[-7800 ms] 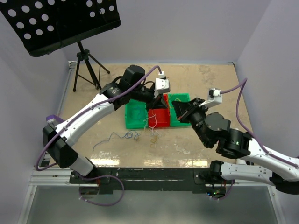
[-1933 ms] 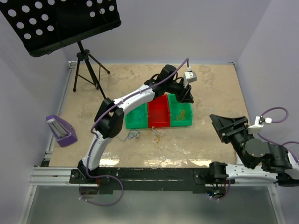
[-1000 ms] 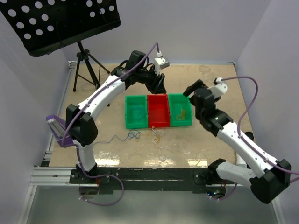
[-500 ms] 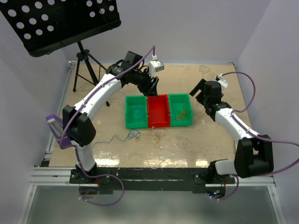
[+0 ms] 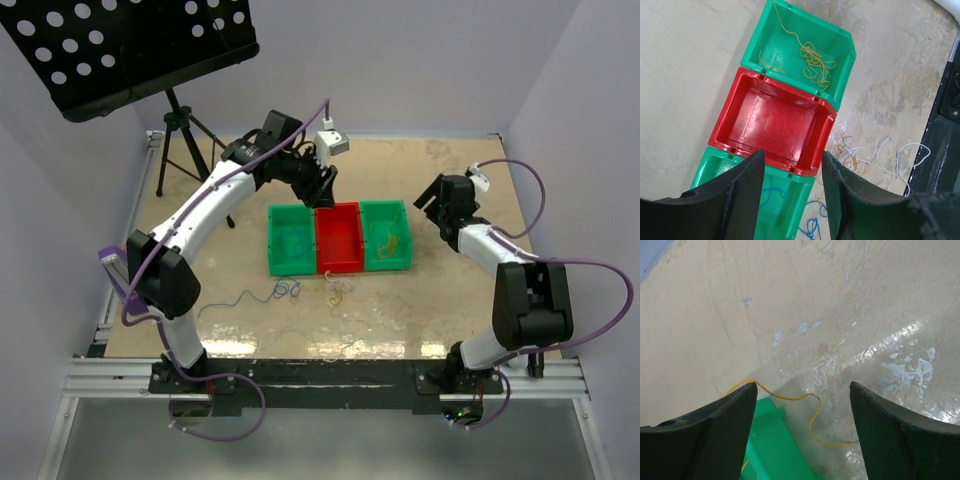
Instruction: Untangle the cables
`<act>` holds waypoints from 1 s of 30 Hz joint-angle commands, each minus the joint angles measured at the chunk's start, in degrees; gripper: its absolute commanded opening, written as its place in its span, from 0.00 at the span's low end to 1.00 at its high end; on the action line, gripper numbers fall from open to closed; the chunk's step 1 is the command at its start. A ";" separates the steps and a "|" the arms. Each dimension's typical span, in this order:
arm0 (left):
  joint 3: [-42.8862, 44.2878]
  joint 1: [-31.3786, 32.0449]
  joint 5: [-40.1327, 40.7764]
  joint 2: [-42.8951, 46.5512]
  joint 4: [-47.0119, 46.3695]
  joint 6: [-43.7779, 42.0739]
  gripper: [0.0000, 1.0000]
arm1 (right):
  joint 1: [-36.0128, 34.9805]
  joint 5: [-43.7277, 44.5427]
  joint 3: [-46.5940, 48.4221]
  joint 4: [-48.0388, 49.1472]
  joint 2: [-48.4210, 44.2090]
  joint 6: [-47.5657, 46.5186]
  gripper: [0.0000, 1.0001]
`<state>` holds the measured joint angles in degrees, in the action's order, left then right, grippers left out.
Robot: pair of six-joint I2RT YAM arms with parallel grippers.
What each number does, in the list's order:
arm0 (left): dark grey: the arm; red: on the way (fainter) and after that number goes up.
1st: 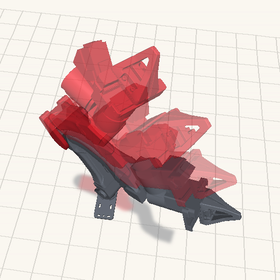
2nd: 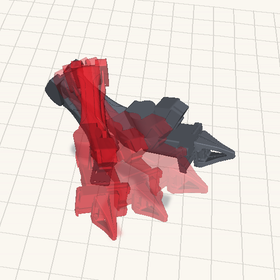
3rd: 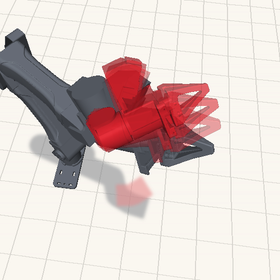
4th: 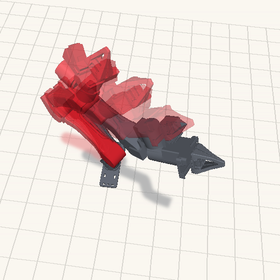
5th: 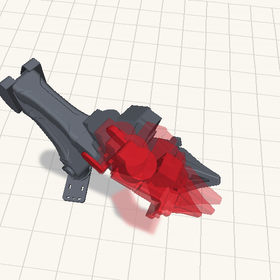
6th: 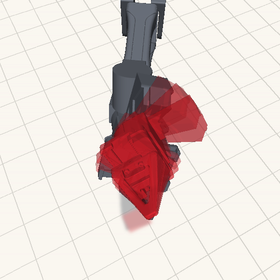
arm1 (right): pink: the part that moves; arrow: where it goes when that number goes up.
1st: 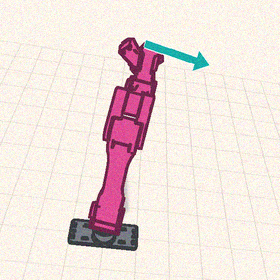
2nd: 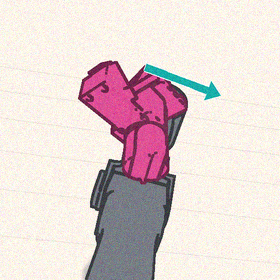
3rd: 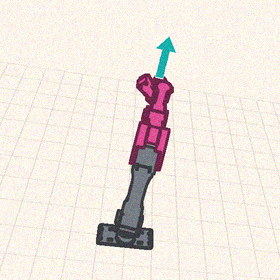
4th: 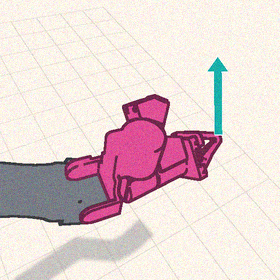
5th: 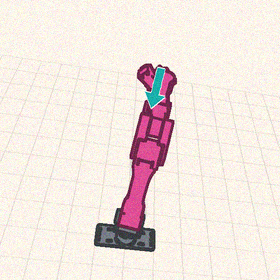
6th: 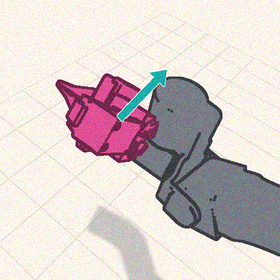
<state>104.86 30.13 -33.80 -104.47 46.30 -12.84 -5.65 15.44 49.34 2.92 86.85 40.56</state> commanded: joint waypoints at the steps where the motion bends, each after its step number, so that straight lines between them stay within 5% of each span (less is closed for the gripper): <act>1: -1.06 -0.16 1.02 3.74 -1.22 -1.04 0.54 | 0.29 -0.32 3.13 4.11 2.71 -2.50 0.75; 9: -2.64 -0.16 1.02 4.62 -2.36 -0.96 0.54 | 0.29 -0.94 1.37 7.27 2.89 -4.96 0.37; 16: -3.17 -0.16 0.76 5.32 -2.89 -0.78 0.53 | 0.20 -0.85 1.02 9.03 3.06 -6.01 0.23; 20: -4.57 -0.16 1.37 6.20 -3.59 -0.96 0.53 | 0.20 -0.41 0.32 9.21 1.14 -6.37 0.00; 30: -7.21 -0.16 1.37 7.35 -5.87 -0.61 0.53 | -9.80 6.70 -3.73 4.30 -19.42 -6.63 0.00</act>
<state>98.00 30.13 -32.45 -100.12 43.03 -13.10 -9.67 17.41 45.93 8.23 75.66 35.03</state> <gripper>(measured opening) 0.534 0.011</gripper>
